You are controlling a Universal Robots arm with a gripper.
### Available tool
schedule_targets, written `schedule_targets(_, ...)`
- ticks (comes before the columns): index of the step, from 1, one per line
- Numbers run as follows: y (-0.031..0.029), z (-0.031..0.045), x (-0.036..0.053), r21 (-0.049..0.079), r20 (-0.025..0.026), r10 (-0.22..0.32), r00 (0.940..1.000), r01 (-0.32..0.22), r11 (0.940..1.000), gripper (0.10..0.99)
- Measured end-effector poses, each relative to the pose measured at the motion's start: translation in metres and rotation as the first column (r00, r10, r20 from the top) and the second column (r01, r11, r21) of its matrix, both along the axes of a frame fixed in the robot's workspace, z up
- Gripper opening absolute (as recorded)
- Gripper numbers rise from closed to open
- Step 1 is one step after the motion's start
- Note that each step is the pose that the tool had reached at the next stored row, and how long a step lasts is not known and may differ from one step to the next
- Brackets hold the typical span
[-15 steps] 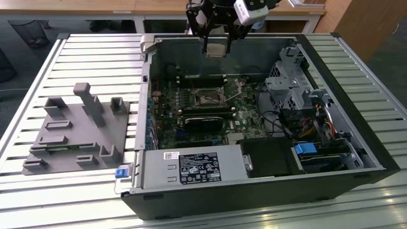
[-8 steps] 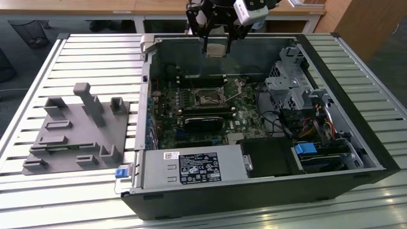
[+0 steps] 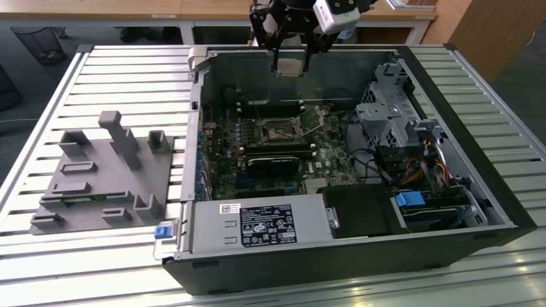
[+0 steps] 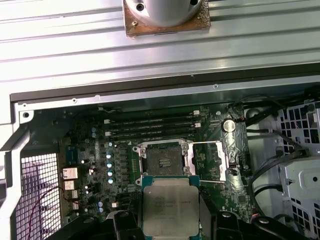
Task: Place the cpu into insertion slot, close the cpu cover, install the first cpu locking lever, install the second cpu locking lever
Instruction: 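Place the cpu into insertion slot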
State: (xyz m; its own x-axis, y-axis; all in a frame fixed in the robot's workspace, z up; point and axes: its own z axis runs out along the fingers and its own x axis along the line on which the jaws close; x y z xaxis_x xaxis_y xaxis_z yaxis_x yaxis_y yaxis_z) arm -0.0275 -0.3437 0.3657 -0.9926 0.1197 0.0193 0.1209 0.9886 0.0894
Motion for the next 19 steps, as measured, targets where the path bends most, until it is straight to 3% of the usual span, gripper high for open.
schedule_targets(15, 0.0001, -0.0004, -0.0003, 0.000, -0.0001, -0.013, 0.9999, 0.013, 0.9999, 0.541)
schedule_targets(19, 0.0001, -0.0006, -0.0014, 0.000, -0.0001, -0.038, 0.9993, 0.038, 0.9993, 0.541)
